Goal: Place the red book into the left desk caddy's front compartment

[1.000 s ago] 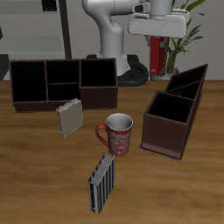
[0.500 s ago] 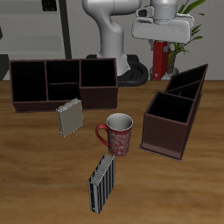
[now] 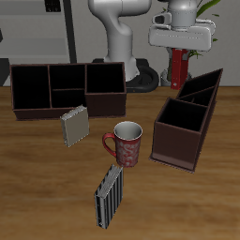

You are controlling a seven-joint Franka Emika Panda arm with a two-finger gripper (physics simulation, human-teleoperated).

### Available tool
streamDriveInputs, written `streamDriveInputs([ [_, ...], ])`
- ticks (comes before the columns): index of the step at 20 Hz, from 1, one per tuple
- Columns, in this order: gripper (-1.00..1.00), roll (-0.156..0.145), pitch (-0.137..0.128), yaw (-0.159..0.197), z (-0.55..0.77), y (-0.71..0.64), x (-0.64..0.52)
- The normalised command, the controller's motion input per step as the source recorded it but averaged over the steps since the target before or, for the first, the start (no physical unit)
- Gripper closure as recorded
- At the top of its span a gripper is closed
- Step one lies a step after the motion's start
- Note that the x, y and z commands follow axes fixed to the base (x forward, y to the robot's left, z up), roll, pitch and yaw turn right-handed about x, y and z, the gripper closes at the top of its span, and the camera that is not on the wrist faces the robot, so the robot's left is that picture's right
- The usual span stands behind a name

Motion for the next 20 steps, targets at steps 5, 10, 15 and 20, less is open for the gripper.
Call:
streamDriveInputs([
  [5, 1.00, 0.010, 0.000, 0.008, -0.04, 0.07, 0.03],
  [10, 1.00, -0.010, -0.001, -0.016, 0.00, -0.06, 0.10],
  [15, 1.00, 0.009, 0.006, -0.004, -0.09, 0.06, 0.04],
  [20, 1.00, 0.018, 0.038, -0.014, -0.21, 0.08, 0.08],
])
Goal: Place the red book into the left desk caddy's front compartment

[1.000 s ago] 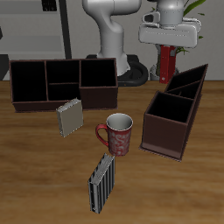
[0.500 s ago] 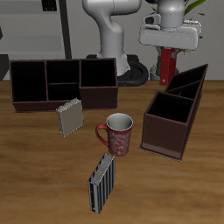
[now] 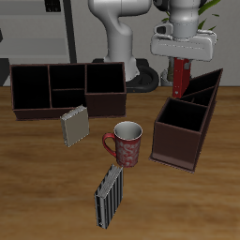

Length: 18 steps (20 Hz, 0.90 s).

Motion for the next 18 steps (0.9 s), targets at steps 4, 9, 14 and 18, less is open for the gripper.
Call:
streamDriveInputs([
  [4, 1.00, 0.001, 0.004, -0.017, -0.09, 0.03, 0.04],
  [9, 1.00, -0.003, 0.016, -0.018, -0.10, 0.00, 0.08],
  [14, 1.00, 0.002, 0.022, -0.014, -0.17, 0.02, 0.08],
  [18, 1.00, 0.008, 0.026, -0.011, -0.16, 0.03, 0.07],
])
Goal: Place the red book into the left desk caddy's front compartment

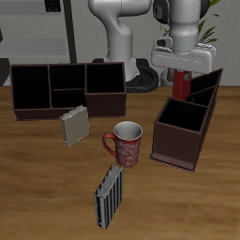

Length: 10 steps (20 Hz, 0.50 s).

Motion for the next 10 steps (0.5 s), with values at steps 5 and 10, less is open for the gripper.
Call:
streamDriveInputs([
  [5, 1.00, 0.000, 0.025, -0.014, -0.13, 0.02, 0.03],
  [10, 1.00, 0.007, 0.030, 0.001, -0.23, 0.04, 0.08],
])
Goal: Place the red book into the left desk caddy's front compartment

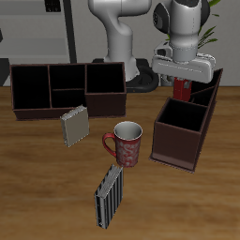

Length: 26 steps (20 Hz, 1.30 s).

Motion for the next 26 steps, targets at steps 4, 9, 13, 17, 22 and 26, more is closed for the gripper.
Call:
streamDriveInputs([
  [4, 1.00, 0.003, 0.031, -0.016, -0.19, 0.00, 0.06],
  [9, 1.00, 0.014, 0.043, 0.005, -0.24, 0.09, 0.06],
  [13, -1.00, 0.000, 0.084, 0.005, -0.23, 0.08, 0.11],
  [17, -1.00, 0.036, 0.018, 0.007, -0.04, 0.04, -0.04],
  [22, -1.00, -0.001, -0.002, -0.002, 0.08, -0.05, -0.01],
  [26, -1.00, 0.004, -0.009, 0.010, 0.05, -0.06, -0.04],
])
